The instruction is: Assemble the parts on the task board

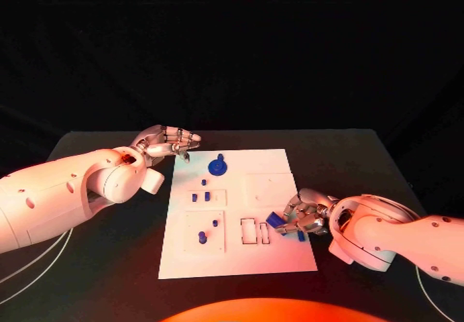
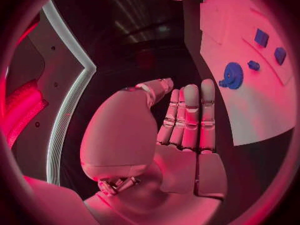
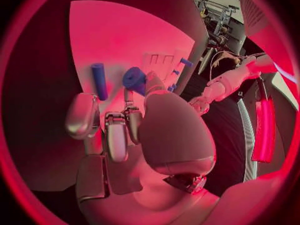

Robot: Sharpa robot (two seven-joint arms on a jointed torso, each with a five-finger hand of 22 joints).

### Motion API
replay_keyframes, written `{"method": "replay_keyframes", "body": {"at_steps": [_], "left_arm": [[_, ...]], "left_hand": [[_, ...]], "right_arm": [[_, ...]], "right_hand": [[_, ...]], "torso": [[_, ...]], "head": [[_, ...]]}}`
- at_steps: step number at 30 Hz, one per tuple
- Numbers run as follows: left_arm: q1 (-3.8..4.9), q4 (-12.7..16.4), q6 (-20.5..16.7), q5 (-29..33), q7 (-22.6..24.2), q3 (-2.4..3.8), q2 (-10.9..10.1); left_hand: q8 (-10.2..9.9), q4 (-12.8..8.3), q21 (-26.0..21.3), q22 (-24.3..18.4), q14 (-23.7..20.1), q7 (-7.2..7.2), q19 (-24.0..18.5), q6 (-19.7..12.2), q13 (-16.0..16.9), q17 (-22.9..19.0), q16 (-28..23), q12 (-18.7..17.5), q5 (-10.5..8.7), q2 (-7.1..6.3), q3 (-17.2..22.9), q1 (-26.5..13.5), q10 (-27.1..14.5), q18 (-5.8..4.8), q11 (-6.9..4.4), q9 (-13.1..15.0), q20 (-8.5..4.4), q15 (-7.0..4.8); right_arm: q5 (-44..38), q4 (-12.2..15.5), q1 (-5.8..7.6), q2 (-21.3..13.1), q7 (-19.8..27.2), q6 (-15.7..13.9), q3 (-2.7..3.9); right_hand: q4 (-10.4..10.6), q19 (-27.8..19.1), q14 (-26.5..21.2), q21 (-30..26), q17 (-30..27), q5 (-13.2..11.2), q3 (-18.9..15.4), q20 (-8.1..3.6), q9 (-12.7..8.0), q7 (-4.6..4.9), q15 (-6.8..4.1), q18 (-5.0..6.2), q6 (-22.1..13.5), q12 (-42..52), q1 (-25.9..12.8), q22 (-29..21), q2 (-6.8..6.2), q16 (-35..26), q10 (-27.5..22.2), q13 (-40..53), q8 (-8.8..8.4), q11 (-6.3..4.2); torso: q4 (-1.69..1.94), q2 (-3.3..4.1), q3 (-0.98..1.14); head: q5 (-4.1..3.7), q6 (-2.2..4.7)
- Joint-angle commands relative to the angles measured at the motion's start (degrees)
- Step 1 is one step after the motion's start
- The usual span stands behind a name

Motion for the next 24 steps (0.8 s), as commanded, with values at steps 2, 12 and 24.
{"method": "replay_keyframes", "body": {"at_steps": [2, 12, 24], "left_arm": [[0.03, 0.11, 0.74, 0.14, 0.28, 0.04, 0.15], [0.03, 0.03, 0.64, 0.09, 0.33, 0.04, 0.14], [0.04, 0.12, 0.64, -0.03, 0.29, 0.04, 0.3]], "left_hand": [[0.36, 0.34, -0.33, -0.05, -0.39, 0.04, -0.2, -0.41, -0.05, -0.05, 0.16, 0.32, -0.05, 0.14, 0.04, -0.52, -0.52, 0.86, -0.02, 0.07, 0.33, 0.16], [0.39, 0.33, -0.41, -0.11, -0.41, 0.02, -0.16, -0.48, -0.07, -0.06, 0.18, 0.36, -0.03, 0.13, 0.06, -0.46, -0.56, 0.87, -0.04, 0.07, 0.33, 0.14], [0.39, 0.33, -0.41, -0.11, -0.41, 0.02, -0.16, -0.48, -0.07, -0.06, 0.18, 0.36, -0.03, 0.13, 0.06, -0.46, -0.56, 0.87, -0.04, 0.07, 0.33, 0.14]], "right_arm": [[3.63, 0.99, 0.75, -0.13, 0.64, -2.76, 0.13], [7.46, 0.77, 1.25, 1.39, 1.88, -1.4, 0.2], [9.36, -0.42, 0.59, 5.3, 1.3, -0.22, 0.17]], "right_hand": [[-0.37, -0.06, 4.73, 0.11, 7.35, 0.21, 1.2, -0.49, 0.51, -0.47, -0.45, -0.64, 1.02, -0.12, 0.89, 0.04, 1.86, 0.27, 0.22, 1.8, 0.45, -0.35], [-0.14, -0.16, 4.7, -0.2, 7.23, 0.23, 1.53, -0.54, 0.56, -0.58, -0.51, -0.58, 1.22, -0.23, 0.86, -0.13, 1.93, 0.23, 0.21, 1.7, 0.43, -0.44], [0.31, -0.22, 4.7, -0.39, 7.22, 0.1, 1.6, -0.6, 0.66, -0.47, -0.52, -0.57, 1.31, -0.47, -0.36, -0.14, 1.42, 0.21, 0.17, 1.51, 0.24, -0.38]], "torso": [[0.05, 0.01, -0.03], [0.06, -0.01, -0.03], [0.09, 0.03, 0.04]], "head": [[-0.11, 0.09], [0.01, 0.11], [0.62, 0.28]]}}
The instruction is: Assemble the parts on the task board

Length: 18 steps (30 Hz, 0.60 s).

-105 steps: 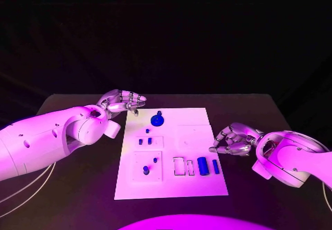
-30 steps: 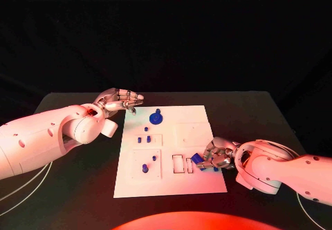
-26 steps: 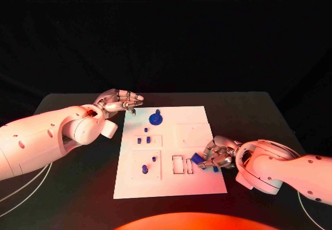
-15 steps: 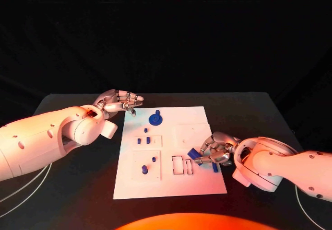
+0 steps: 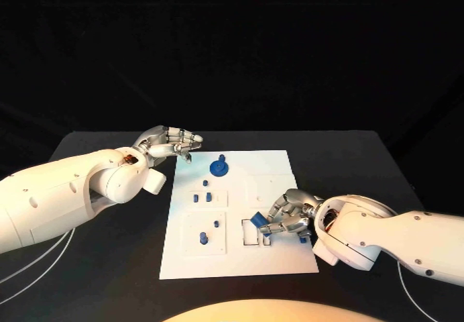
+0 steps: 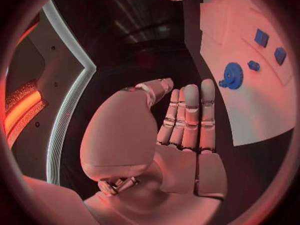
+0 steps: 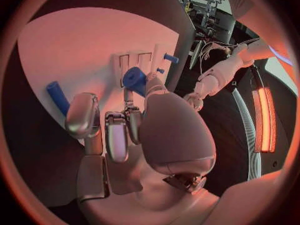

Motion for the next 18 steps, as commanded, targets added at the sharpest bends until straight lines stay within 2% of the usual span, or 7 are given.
{"method": "replay_keyframes", "body": {"at_steps": [1, 3, 8, 18], "left_arm": [[0.04, 0.16, 0.64, -0.04, 0.3, 0.04, 0.15], [0.04, 0.18, 0.64, -0.08, 0.29, 0.04, 0.17], [0.04, 0.22, 0.64, -0.11, 0.27, 0.04, 0.2], [0.04, 0.24, 0.67, -0.13, 0.25, 0.04, 0.18]], "left_hand": [[0.39, 0.33, -0.19, -0.05, -0.41, 0.02, -0.16, -0.48, -0.08, -0.07, 0.18, 0.36, -0.03, 0.12, 0.06, -0.46, -0.35, 0.87, 0.16, 0.09, 0.33, 0.14], [0.39, 0.33, -0.19, -0.05, -0.41, 0.02, -0.16, -0.48, -0.08, -0.07, 0.18, 0.36, -0.03, 0.12, 0.06, -0.46, -0.35, 0.87, 0.16, 0.09, 0.33, 0.14], [0.39, 0.33, -0.19, -0.05, -0.41, 0.02, -0.16, -0.48, -0.08, -0.07, 0.18, 0.36, -0.03, 0.12, 0.06, -0.46, -0.35, 0.87, 0.16, 0.09, 0.33, 0.14], [0.42, 0.33, -0.26, -0.11, -0.42, 0.02, -0.11, -0.52, -0.1, -0.08, 0.21, 0.41, -0.03, 0.13, 0.08, -0.4, -0.39, 0.88, 0.16, 0.08, 0.32, 0.12]], "right_arm": [[1.76, -0.2, -0.15, 0.58, 0.18, 1.55, -0.01], [2.08, -0.31, -0.26, 0.97, -0.03, 1.86, -0.02], [2.45, -0.44, -0.69, 1.55, -0.27, 1.58, -0.03], [2.57, -0.84, -0.96, 1.88, -0.76, 0.97, -0.04]], "right_hand": [[0.16, -0.04, 4.49, -0.47, 7.17, 0.04, 0.51, -0.41, 0.73, -0.67, -0.31, -0.61, 1.13, -0.24, -0.03, -0.11, 0.9, 0.23, -0.01, 1.56, 0.22, -0.19], [0.16, -0.04, 4.49, -0.47, 7.17, 0.04, 0.51, -0.41, 0.73, -0.67, -0.31, -0.61, 1.13, -0.24, -0.03, -0.11, 0.9, 0.23, -0.01, 1.56, 0.22, -0.19], [0.18, -0.01, 4.49, -0.4, 7.17, 0.03, 0.53, -0.41, 0.76, -0.66, -0.3, -0.63, 1.15, -0.28, -0.28, -0.05, 0.86, 0.23, -0.02, 1.53, 0.19, -0.18], [0.2, 0.0, 4.48, -0.41, 7.12, 0.03, 0.62, -0.4, 0.82, -0.65, -0.29, -0.64, 1.23, -0.29, -0.94, 0.0, 0.86, 0.21, 0.03, 1.56, 0.14, -0.17]], "torso": [[0.02, 0.0, 0.01], [-0.03, -0.01, -0.04], [-0.05, -0.04, 0.03], [-0.08, 0.0, 0.0]], "head": [[0.2, -0.03], [0.11, -0.04], [0.19, 0.13], [0.31, 0.11]]}}
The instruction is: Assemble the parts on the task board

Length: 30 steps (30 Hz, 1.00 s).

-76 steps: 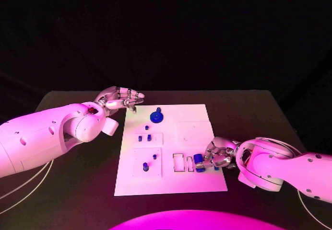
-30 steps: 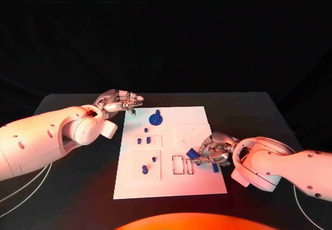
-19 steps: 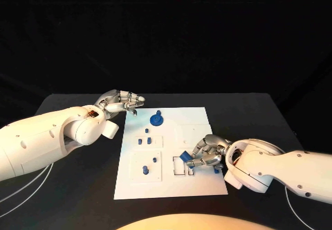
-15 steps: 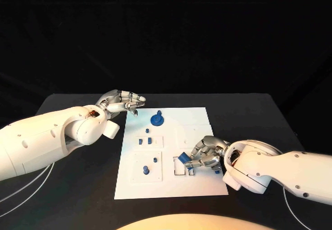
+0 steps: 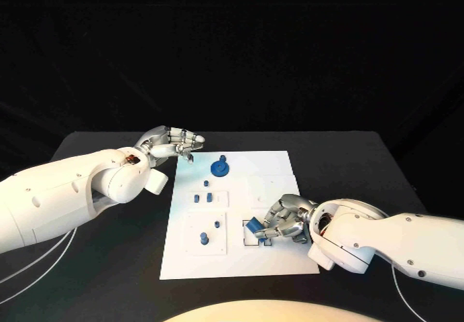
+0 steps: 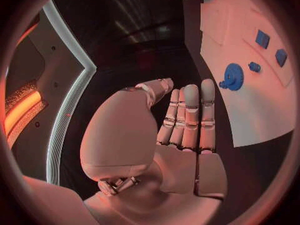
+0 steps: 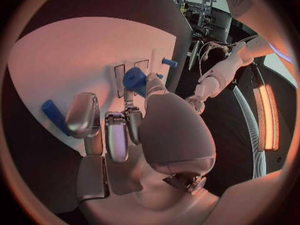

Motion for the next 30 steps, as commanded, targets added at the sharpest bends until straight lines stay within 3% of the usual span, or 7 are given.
{"method": "replay_keyframes", "body": {"at_steps": [1, 8, 11, 12, 14, 22, 30], "left_arm": [[0.04, 0.17, 0.67, -0.09, 0.28, 0.04, 0.09], [0.04, 0.17, 0.66, -0.09, 0.26, 0.04, 0.04], [0.04, 0.18, 0.65, -0.09, 0.25, 0.04, 0.01], [0.04, 0.18, 0.64, -0.09, 0.25, 0.04, 0.0], [0.04, 0.18, 0.63, -0.09, 0.23, 0.04, -0.01], [0.04, 0.21, 0.62, -0.11, 0.15, 0.04, -0.05], [0.04, 0.17, 0.61, -0.11, 0.11, 0.04, -0.03]], "left_hand": [[0.2, 0.33, -0.26, -0.05, -0.42, 0.02, -0.11, -0.52, -0.05, -0.09, 0.21, 0.19, -0.03, 0.13, 0.08, -0.4, -0.39, 0.88, 0.16, 0.1, 0.32, 0.12], [0.2, 0.33, -0.26, -0.05, -0.42, 0.02, -0.11, -0.52, -0.05, -0.09, 0.21, 0.19, -0.03, 0.13, 0.08, -0.4, -0.39, 0.88, 0.16, 0.1, 0.32, 0.12], [0.2, 0.33, -0.26, -0.05, -0.42, 0.02, -0.11, -0.52, -0.05, -0.09, 0.21, 0.19, -0.03, 0.13, 0.08, -0.4, -0.39, 0.88, 0.16, 0.1, 0.32, 0.12], [0.2, 0.33, -0.26, -0.05, -0.42, 0.02, -0.11, -0.52, -0.05, -0.09, 0.21, 0.19, -0.03, 0.13, 0.08, -0.4, -0.39, 0.88, 0.16, 0.1, 0.32, 0.12], [0.2, 0.33, -0.26, -0.05, -0.42, 0.02, -0.11, -0.52, -0.05, -0.09, 0.21, 0.19, -0.03, 0.13, 0.08, -0.4, -0.39, 0.88, 0.16, 0.1, 0.32, 0.12], [0.2, 0.33, -0.26, -0.05, -0.42, 0.02, -0.11, -0.52, -0.05, -0.09, 0.21, 0.19, -0.03, 0.13, 0.08, -0.4, -0.39, 0.88, 0.16, 0.1, 0.32, 0.12], [0.25, 0.36, -0.36, -0.13, -0.44, 0.04, -0.03, -0.59, -0.09, -0.11, 0.25, 0.25, -0.02, 0.17, 0.11, -0.36, -0.44, 0.88, 0.17, 0.09, 0.32, 0.12]], "right_arm": [[0.41, -0.08, -0.19, 0.2, -0.38, 0.52, -0.05], [0.53, -0.49, -0.36, 0.72, -0.46, 0.37, -0.05], [0.57, -0.74, -0.44, 0.89, -0.41, -0.32, -0.05], [0.59, -0.8, -0.46, 0.94, -0.35, -0.51, -0.05], [0.78, -0.87, -0.49, 1.06, -0.13, -0.78, -0.05], [1.21, -0.91, -0.52, 1.33, 0.45, -0.94, -0.05], [1.28, -0.98, -0.53, 1.36, 0.8, -1.39, -0.04]], "right_hand": [[0.19, -0.01, 4.5, -0.19, 7.19, 0.2, 0.61, -0.4, 0.85, -0.64, -0.29, -0.66, 1.25, -0.3, -0.83, 0.04, 0.51, 0.22, 0.04, 1.57, 0.2, -0.17], [0.22, -0.02, 4.49, -0.35, 7.13, 0.15, 0.48, -0.36, 1.07, -0.54, -0.22, -0.65, 1.32, -0.39, -3.1, 0.08, 0.05, 0.19, 0.1, 1.62, 0.01, -0.08], [0.29, -0.16, 4.44, -0.87, 6.88, 0.1, -0.04, -0.23, 1.3, -0.33, -0.05, -0.58, 1.25, -0.58, -6.48, -0.11, -0.22, 0.1, 0.02, 1.55, -0.2, 0.13], [0.22, -0.21, 4.45, -1.09, 6.91, -0.11, -1.36, -0.13, 1.62, -0.28, 0.04, -0.54, 1.31, -0.59, -9.19, -0.15, -0.69, 0.09, 0.04, 1.64, -0.13, 0.2], [0.23, -0.26, 4.44, -1.37, 6.87, -0.13, -2.97, -0.11, 2.07, -0.31, 0.02, -0.49, 1.16, -0.6, -10.8, -0.21, -0.9, 0.06, 0.05, 1.76, -0.04, 0.18], [0.27, -0.45, 4.37, -2.04, 6.58, -0.1, -4.97, -0.07, 2.62, -0.26, 0.07, -0.39, 0.8, -0.88, -12.14, -0.47, -1.39, -0.05, -0.17, 1.6, 0.01, 0.24], [0.38, -0.45, 4.37, -2.33, 6.53, -0.02, -6.93, -0.02, 3.25, -0.23, 0.11, -0.37, 0.61, -1.07, -14.7, -0.46, -0.86, -0.09, -0.29, 1.56, 0.16, 0.27]], "torso": [[-0.03, 0.02, -0.01], [0.02, 0.02, 0.0], [0.02, -0.02, -0.01], [0.01, -0.02, -0.01], [0.0, -0.01, -0.01], [-0.01, 0.03, -0.03], [0.02, 0.01, -0.01]], "head": [[0.03, 0.0], [0.04, -0.04], [0.09, 0.06], [0.09, 0.08], [0.21, 0.04], [0.36, -0.15], [0.36, -0.17]]}}
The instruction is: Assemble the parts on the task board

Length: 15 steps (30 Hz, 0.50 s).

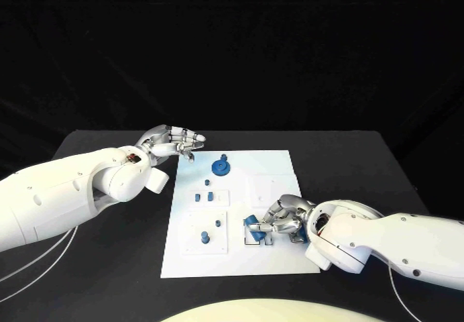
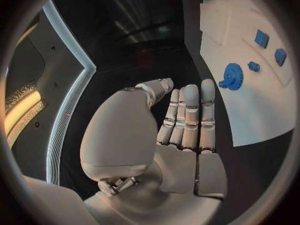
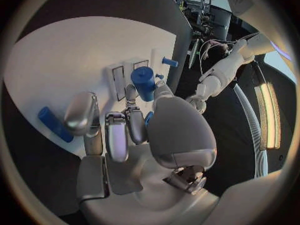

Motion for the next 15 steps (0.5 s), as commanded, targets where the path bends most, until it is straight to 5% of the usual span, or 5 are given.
{"method": "replay_keyframes", "body": {"at_steps": [1, 15], "left_arm": [[0.04, 0.13, 0.61, -0.08, 0.22, 0.04, 0.08], [0.04, 0.04, 0.54, -0.08, 0.26, 0.04, 0.12]], "left_hand": [[0.26, 0.36, -0.36, -0.13, -0.44, 0.02, -0.03, -0.56, -0.1, -0.11, 0.25, 0.25, -0.02, 0.17, 0.11, -0.36, -0.43, 0.89, 0.15, 0.06, 0.32, 0.12], [0.26, 0.39, -0.38, -0.14, -0.44, 0.03, -0.02, -0.58, -0.1, -0.11, 0.26, 0.27, -0.02, 0.17, 0.11, -0.37, -0.44, 0.88, 0.16, 0.06, 0.32, 0.13]], "right_arm": [[0.15, -0.01, -0.07, 0.05, 0.83, -0.38, 0.0], [0.04, 0.26, -0.1, -0.16, 1.4, 0.94, 0.0]], "right_hand": [[-0.03, -0.46, 4.37, -0.44, 6.54, -0.18, -1.16, -0.02, 0.33, 0.07, 0.1, -0.37, -0.56, -0.29, -1.97, -0.09, 0.23, -0.1, -0.31, 1.52, 0.0, 0.28], [-0.1, -0.52, 4.35, -0.73, 6.47, -0.11, -1.62, -0.01, 0.58, 0.07, 0.11, -0.33, -0.67, -0.46, -2.7, -0.19, 0.74, -0.14, -0.42, 1.4, 0.03, 0.28]], "torso": [[0.02, -0.01, 0.0], [-0.01, 0.0, 0.02]], "head": [[-0.02, 0.04], [0.01, 0.13]]}}
